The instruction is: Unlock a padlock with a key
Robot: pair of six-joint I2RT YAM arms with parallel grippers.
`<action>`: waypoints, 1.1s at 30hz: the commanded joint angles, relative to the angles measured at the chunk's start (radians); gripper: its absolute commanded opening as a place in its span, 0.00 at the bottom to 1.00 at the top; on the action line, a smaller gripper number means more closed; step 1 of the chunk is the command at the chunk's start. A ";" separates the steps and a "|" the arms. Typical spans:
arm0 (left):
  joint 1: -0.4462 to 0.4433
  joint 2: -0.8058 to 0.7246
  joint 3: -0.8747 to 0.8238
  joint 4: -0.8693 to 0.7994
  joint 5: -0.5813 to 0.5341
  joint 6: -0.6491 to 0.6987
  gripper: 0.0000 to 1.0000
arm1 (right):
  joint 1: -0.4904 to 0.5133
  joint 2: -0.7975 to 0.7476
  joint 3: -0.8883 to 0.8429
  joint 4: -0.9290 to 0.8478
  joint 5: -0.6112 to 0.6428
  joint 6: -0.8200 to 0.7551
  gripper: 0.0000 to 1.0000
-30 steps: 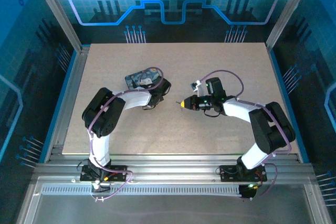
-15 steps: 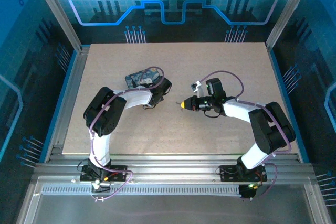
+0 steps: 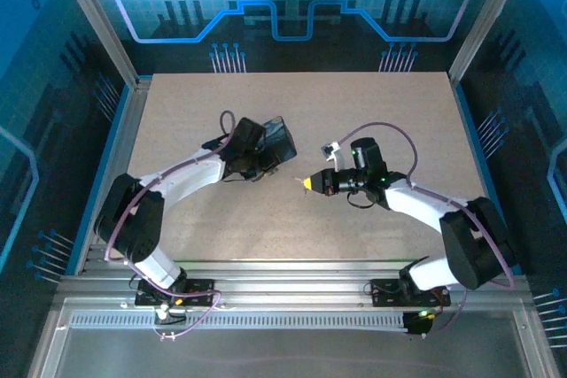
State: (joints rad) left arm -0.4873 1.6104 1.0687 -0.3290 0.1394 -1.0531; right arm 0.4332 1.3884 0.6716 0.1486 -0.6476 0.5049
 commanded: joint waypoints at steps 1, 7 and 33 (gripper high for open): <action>0.025 -0.048 -0.058 0.111 0.252 -0.220 0.11 | 0.015 -0.069 -0.003 0.002 -0.035 -0.046 0.00; 0.023 -0.130 -0.145 0.251 0.280 -0.441 0.10 | 0.073 -0.100 0.024 0.006 -0.059 -0.109 0.00; 0.023 -0.192 -0.246 0.335 0.279 -0.523 0.08 | 0.075 0.082 0.067 0.136 0.027 -0.105 0.00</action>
State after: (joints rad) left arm -0.4656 1.4513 0.8364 -0.0273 0.3985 -1.5551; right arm 0.4984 1.4513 0.7147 0.2276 -0.6350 0.3878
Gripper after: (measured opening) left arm 0.269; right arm 0.044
